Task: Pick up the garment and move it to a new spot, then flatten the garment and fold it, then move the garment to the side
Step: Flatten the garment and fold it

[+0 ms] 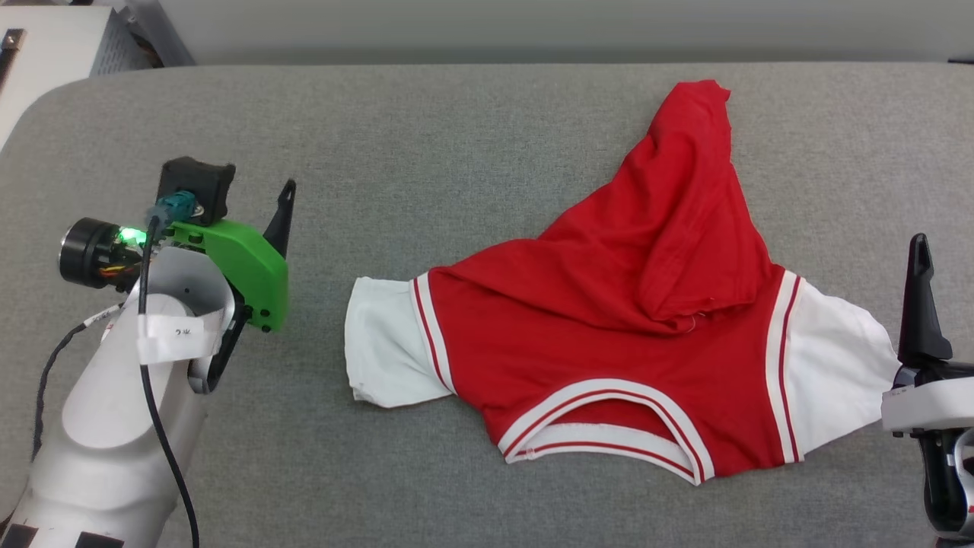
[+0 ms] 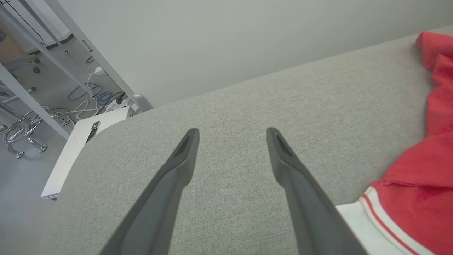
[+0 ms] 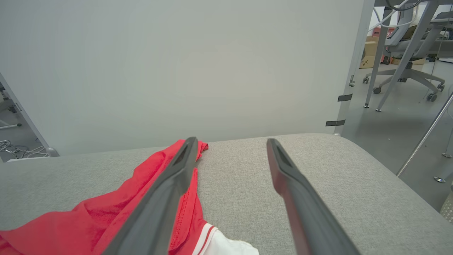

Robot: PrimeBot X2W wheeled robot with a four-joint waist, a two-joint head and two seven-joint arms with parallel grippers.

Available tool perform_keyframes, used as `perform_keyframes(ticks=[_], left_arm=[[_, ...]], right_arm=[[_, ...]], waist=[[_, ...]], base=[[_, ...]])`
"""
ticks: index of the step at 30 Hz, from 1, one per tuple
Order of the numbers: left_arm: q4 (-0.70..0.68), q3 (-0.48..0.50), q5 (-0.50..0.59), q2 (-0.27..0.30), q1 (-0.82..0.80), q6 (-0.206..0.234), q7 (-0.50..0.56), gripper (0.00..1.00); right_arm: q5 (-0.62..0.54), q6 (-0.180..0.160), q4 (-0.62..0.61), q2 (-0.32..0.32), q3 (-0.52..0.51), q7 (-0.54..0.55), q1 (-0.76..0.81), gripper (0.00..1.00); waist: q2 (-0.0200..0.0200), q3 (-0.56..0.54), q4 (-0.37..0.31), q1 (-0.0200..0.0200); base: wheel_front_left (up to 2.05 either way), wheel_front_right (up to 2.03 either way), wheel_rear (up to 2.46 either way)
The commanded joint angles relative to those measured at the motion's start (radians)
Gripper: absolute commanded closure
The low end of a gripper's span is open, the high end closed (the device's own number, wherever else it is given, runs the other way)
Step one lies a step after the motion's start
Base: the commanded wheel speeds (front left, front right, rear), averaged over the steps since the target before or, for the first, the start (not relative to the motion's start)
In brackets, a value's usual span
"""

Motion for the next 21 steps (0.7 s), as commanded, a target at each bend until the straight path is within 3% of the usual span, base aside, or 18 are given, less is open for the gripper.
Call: perform_keyframes(ticks=[1, 9, 16, 21], left_arm=[[-0.026, 0.014, -0.016, -0.018, 0.012, 0.01, -0.051, 0.0], [-0.2, 0.067, -0.077, -0.112, 0.198, 0.065, -0.31, 0.0], [-0.302, 0.101, -0.07, -0.175, 0.399, 0.118, -0.357, 0.0], [-0.316, 0.097, -0.044, -0.2, 0.497, 0.115, -0.359, 0.0]], right_arm=[[-0.002, -0.001, 0.002, -0.001, -0.002, -0.001, 0.007, 0.0], [0.0, -0.001, 0.002, -0.026, -0.01, 0.031, 0.056, 0.0], [0.003, -0.001, -0.002, -0.024, -0.027, 0.02, 0.088, 0.0], [0.011, -0.001, -0.002, -0.016, -0.016, 0.014, 0.106, 0.0]], waist=[[0.0, -0.036, 0.025, -0.0001], [0.0, -0.096, 0.056, -0.0001], [0.0, -0.14, 0.062, -0.0001], [0.0, -0.152, 0.059, -0.0001]], base=[[0.0, 0.0, 0.0], [0.0, 0.0, 0.0], [0.0, 0.0, 0.0], [0.0, 0.0, 0.0]])
